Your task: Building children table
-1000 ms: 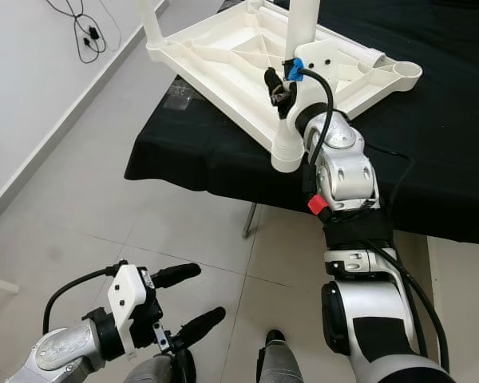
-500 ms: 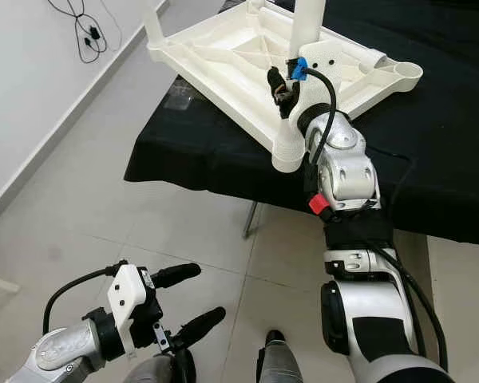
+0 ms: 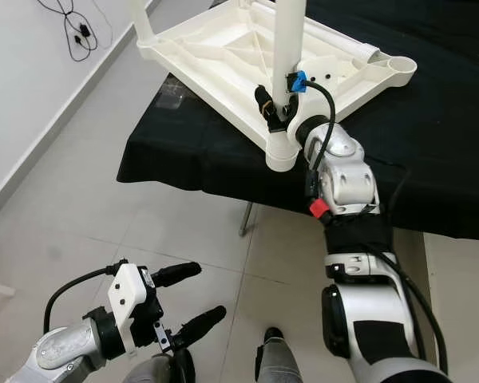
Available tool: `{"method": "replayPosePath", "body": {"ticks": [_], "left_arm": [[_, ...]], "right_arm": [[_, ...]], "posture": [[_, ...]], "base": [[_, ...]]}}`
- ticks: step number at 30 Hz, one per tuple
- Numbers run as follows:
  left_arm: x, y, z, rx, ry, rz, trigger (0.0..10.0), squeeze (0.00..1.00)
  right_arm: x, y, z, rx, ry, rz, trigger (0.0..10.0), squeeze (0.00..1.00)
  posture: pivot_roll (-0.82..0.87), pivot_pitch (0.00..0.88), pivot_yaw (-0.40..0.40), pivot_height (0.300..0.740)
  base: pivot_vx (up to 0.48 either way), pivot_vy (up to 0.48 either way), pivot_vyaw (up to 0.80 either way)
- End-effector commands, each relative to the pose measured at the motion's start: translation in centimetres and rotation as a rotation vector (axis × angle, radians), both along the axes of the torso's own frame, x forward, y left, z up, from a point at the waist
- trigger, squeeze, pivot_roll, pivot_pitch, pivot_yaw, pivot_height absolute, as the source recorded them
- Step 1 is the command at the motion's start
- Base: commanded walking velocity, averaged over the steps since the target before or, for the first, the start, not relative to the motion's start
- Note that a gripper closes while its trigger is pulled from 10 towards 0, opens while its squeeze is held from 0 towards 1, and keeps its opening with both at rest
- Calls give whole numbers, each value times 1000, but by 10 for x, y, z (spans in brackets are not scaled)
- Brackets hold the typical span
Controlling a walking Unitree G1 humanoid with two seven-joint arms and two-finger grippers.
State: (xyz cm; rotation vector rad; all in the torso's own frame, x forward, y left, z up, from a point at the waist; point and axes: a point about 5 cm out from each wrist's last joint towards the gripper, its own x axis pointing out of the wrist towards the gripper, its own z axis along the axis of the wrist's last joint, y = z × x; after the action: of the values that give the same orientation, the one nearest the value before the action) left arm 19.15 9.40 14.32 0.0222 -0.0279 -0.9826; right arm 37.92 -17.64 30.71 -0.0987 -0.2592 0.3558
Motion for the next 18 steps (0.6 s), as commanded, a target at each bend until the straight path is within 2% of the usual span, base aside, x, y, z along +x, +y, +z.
{"method": "replayPosePath", "body": {"ticks": [1, 6, 8, 9, 10, 11, 13, 14, 18], "left_arm": [[-2, 1, -6, 10, 24, 7, 10000, 0], [-1, 1, -6, 9, 24, 7, 10000, 0], [-1, 1, -6, 9, 24, 7, 10000, 0], [-1, 1, -6, 9, 24, 8, 10000, 0], [-1, 1, -6, 9, 24, 8, 10000, 0], [-1, 1, -6, 8, 23, 9, 10000, 0], [-1, 1, -6, 8, 23, 9, 10000, 0], [-2, 1, -6, 9, 23, 10, 10000, 0], [-2, 1, -6, 8, 22, 13, 10000, 0]], "right_arm": [[-5, 7, 11, -20, -57, 111, 10000, 0], [-6, 1, 19, -78, -82, 178, 10000, 0], [-5, -1, 22, -102, -88, 170, 10000, 0], [-4, -3, 24, -114, -89, 182, 7059, 0], [-4, -3, 24, -114, -89, 182, 7059, 0], [-4, -6, 26, -128, -92, 183, 3725, 0], [-4, -6, 26, -128, -92, 183, 3725, 0], [-4, -7, 28, -150, -94, 203, 0, 0], [-2, -10, 36, -203, -106, 195, 0, 0]], "posture": [[-5, 263, 68, 740], [-3, 265, 66, 740], [-5, 265, 66, 740], [-4, 265, 64, 740], [-4, 265, 64, 740], [-4, 266, 64, 740], [-4, 266, 64, 740], [-5, 264, 64, 740], [-5, 269, 62, 740]], "base": [[0, 0, 0], [0, 0, 0], [0, 0, 0], [0, 0, 0], [0, 0, 0], [0, 0, 0], [0, 0, 0], [0, 0, 0], [0, 0, 0]]}}
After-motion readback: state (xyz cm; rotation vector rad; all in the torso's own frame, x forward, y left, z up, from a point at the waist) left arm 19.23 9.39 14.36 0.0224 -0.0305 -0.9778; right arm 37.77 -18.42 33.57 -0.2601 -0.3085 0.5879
